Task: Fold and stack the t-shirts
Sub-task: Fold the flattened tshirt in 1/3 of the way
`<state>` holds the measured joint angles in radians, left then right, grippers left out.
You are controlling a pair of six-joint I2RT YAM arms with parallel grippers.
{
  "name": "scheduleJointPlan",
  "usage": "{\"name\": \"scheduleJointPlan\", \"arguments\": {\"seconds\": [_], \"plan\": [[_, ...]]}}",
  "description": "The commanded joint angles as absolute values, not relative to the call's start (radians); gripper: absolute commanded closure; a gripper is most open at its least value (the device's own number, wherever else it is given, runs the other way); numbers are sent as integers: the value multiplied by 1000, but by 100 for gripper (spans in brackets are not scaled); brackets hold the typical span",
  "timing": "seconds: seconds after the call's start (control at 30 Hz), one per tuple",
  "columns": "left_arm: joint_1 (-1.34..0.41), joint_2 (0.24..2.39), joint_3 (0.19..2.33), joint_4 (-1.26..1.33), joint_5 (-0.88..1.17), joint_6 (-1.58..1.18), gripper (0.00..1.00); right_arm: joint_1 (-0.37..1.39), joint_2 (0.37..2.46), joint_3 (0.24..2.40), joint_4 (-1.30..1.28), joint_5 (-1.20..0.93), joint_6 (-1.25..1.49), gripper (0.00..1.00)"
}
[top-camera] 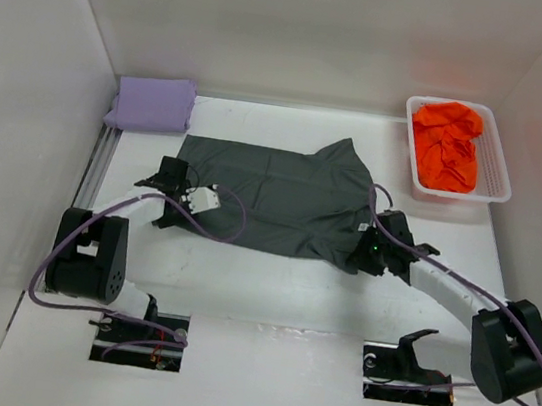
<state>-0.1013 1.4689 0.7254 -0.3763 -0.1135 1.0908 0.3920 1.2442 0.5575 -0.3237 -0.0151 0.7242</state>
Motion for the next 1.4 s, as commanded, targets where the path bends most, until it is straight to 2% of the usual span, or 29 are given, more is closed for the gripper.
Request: {"name": "scheduleJointPlan", "arguments": {"seconds": [0.0,0.07,0.1,0.13,0.23,0.43,0.77,0.87,0.9,0.93,1.03,1.07,1.2,1.37], "plan": [[-99,1531,724,-304,-89,1109,58,381,1247,531,-222,-61,779,73],[-96,1545,716,-302,-97,1109,77,355,1207,512,-236,-66,782,91],[-93,1545,712,-313,-104,1109,87,341,1177,503,-250,-67,782,95],[-90,1530,704,-322,-112,1114,92,326,1143,497,-273,-67,782,97],[-85,1427,670,-377,-117,1140,99,291,1040,485,-377,-66,770,99],[-143,1154,624,-627,-166,1181,99,311,914,482,-526,-63,853,98],[-272,1020,549,-883,-192,1106,91,511,801,482,-823,-5,1035,95],[-292,1002,543,-913,-190,1089,82,553,761,494,-913,37,1075,83],[-292,997,543,-914,-187,1086,76,553,753,498,-922,50,1083,75],[-289,996,545,-913,-184,1086,70,553,753,503,-933,60,1086,61],[-262,999,551,-905,-189,1101,52,536,752,521,-948,74,1066,51],[-242,1002,566,-905,-193,1115,49,521,746,540,-963,80,1049,48],[-86,1026,713,-902,-157,1183,42,479,719,676,-1023,121,973,48],[74,1193,989,-910,111,1149,40,492,845,828,-950,138,818,53]]}}
